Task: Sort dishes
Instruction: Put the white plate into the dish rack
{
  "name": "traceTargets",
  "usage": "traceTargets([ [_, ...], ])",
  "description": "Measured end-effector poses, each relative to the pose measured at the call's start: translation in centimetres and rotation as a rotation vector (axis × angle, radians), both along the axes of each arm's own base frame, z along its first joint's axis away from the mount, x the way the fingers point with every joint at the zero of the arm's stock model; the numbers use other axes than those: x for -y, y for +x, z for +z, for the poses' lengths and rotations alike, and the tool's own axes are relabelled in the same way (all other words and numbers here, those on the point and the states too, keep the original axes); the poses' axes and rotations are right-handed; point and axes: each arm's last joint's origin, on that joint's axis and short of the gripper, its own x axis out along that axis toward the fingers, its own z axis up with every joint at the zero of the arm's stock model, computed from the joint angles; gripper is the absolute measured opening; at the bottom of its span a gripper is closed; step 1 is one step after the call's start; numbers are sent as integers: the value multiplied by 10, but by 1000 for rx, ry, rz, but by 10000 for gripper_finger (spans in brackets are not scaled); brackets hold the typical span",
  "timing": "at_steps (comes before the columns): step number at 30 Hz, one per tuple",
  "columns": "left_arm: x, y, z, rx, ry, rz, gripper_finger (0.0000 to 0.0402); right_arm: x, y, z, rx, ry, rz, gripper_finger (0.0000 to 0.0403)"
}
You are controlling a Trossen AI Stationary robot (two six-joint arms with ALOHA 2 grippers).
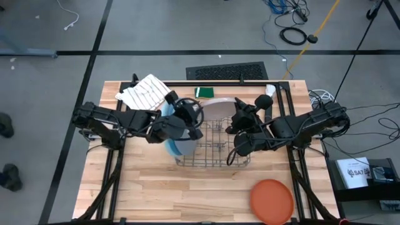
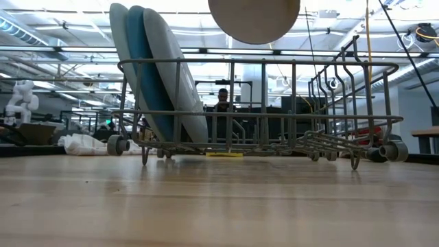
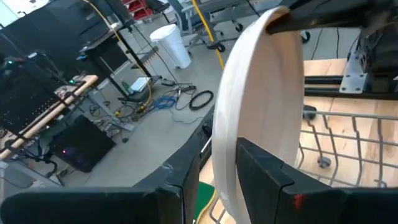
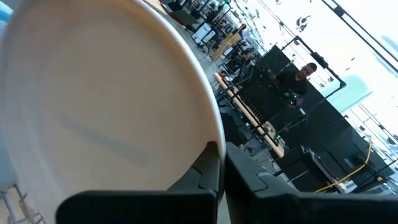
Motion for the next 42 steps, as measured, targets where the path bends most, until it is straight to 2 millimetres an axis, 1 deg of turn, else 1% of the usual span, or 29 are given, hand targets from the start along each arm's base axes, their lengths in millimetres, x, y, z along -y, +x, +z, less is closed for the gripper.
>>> traceTargets([
  [4,-8,7,-6,-31,-36,-39,106,-1,2,1,-3,15,18,0],
  [6,-12,12,-12,-52,-32,-29,106,-1,3,2,-5,12,25,0],
  [8,-17,14,-13,-73,-18,-23,102,-2,4,3,-9,10,29,0],
  [10,-20,16,-15,-93,-4,-24,88,-3,4,3,-9,13,39,0],
  [14,-22,16,-15,-116,30,-13,27,-5,3,3,-24,9,50,0],
  [18,-23,16,-14,-172,86,-31,24,-9,2,1,-67,18,95,7],
  [21,-23,14,-16,-259,151,-67,24,-14,1,0,-97,70,173,35],
  [24,-23,12,-20,-370,211,-137,24,-21,1,-3,-133,158,278,80],
  [26,-22,13,-23,-443,242,-209,24,-26,2,-5,-130,244,356,115],
  [29,-21,13,-30,-565,302,-348,24,-35,2,-8,-189,376,515,161],
  [32,-19,13,-29,-625,379,-473,24,-43,1,-10,-255,457,656,188],
  [36,-18,13,-32,-731,476,-647,24,-53,-3,-11,-278,469,708,191],
  [39,-19,11,-36,-769,474,-743,24,-59,-6,-11,-290,463,731,179],
  [42,-19,13,-47,-850,502,-811,24,-64,-10,-13,-314,473,754,166],
])
